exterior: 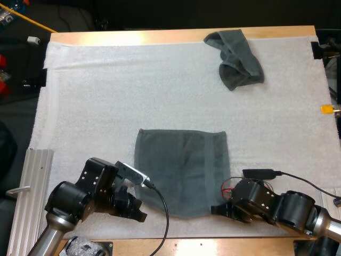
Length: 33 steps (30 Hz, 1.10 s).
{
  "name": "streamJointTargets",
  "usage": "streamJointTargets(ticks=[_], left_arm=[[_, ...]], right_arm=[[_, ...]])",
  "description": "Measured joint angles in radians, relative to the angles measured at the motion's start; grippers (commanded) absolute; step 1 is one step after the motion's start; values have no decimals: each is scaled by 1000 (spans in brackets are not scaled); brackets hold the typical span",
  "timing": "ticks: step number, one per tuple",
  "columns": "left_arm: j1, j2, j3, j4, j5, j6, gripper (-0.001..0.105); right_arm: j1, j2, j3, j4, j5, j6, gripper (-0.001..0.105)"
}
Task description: Pick towel from pile, fold and stack
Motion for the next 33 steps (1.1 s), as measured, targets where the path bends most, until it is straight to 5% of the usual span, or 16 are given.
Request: streamJointTargets(ticks=[7, 18, 33], left_arm=[[68, 176, 0, -195, 2, 3, 0], [254, 498, 0, -453, 81, 0, 0], [279, 557, -49, -580, 89, -22, 0]], right_arm=[[-130, 31, 0, -45, 30, 56, 0], [-459, 260, 0, -330, -193, 67, 0], [-512, 411, 0, -525, -266, 105, 0]])
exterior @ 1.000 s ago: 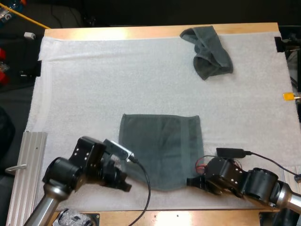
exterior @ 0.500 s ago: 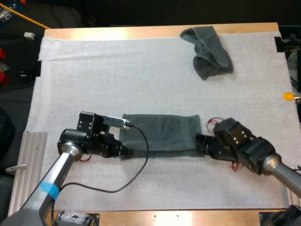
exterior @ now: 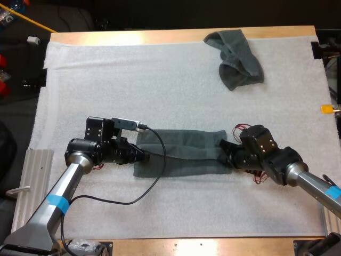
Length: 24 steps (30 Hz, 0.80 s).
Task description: Pick towel from pile, fold and stack
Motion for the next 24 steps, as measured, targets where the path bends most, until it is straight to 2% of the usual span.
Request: streamJointTargets(ticks=[2, 4, 6, 7, 8, 9, 10, 12, 14, 19, 21, 24], left_arm=[[0, 0, 0, -3, 0, 0, 0], [0, 0, 0, -5, 0, 0, 1], [0, 0, 0, -11, 0, -1, 8], [0, 0, 0, -18, 0, -3, 12], [0, 0, 0, -28, 0, -5, 20], [0, 0, 0, -41, 0, -10, 27], [0, 0, 0, -58, 1, -20, 32], [0, 0, 0, -90, 16, -33, 47], [0, 0, 0, -126, 40, -53, 53], [0, 0, -33, -164, 82, -75, 53], [0, 0, -59, -140, 86, -76, 53], [0, -17, -104, -79, 90, -70, 53]], right_arm=[[0, 0, 0, -15, 4, 3, 1], [0, 0, 0, -29, 8, 6, 12], [0, 0, 0, -40, 12, 9, 35], [0, 0, 0, -49, 13, 10, 42], [0, 0, 0, -63, 15, 10, 56], [0, 0, 0, -85, 16, 10, 65], [0, 0, 0, -110, 18, 10, 69], [0, 0, 0, -181, 20, 10, 69], [0, 0, 0, -265, 35, 10, 67], [0, 0, 0, -400, 72, -31, 65], [0, -7, -4, -389, 69, -96, 65], [0, -32, -23, -293, 69, -181, 65]])
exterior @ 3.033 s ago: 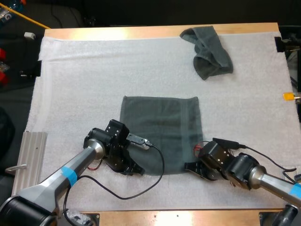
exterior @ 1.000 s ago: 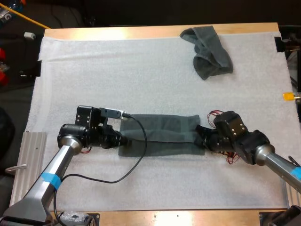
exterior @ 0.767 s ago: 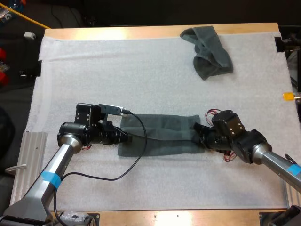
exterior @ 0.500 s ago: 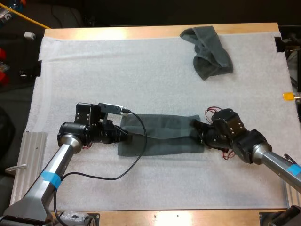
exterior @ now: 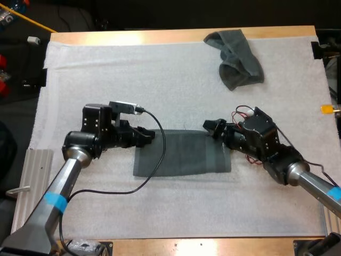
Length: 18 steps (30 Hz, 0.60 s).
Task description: Pick towel from pile, fold and stack
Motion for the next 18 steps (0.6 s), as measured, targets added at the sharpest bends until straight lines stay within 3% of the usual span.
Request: streamJointTargets(ticks=[10, 18], left_arm=[[0, -209, -31, 186, 0, 13, 53], [0, -466, -31, 349, 0, -3, 53]], right_arm=[[0, -173, -98, 419, 33, -254, 65], [0, -294, -177, 737, 52, -348, 65]])
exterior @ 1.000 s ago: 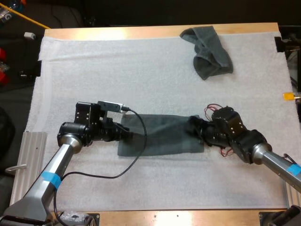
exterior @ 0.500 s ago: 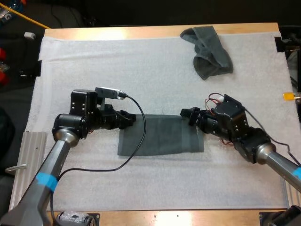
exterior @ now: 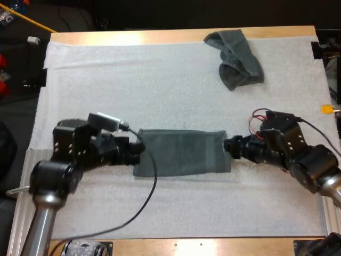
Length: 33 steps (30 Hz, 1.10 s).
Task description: Pick towel from pile, fold and stack
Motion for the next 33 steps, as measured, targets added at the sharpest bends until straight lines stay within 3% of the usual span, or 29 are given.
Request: streamJointTargets(ticks=[8, 17, 22, 25, 28, 33], left_arm=[[0, -181, 0, 186, 11, -29, 53], [0, -237, 0, 254, 94, -65, 53], [0, -232, 0, 254, 108, -66, 54], [0, -231, 0, 254, 108, -74, 61], [0, -231, 0, 254, 108, -78, 68], [0, -231, 0, 254, 109, -83, 69]], right_arm=[[0, -80, -8, 181, 4, -26, 65], [-62, -4, -9, 162, 41, -95, 65], [-197, 110, -9, 107, -65, -167, 65], [-264, 188, -9, 81, -143, -207, 65], [-309, 267, -9, 52, -225, -235, 65], [-332, 382, -9, -29, -338, -240, 65]])
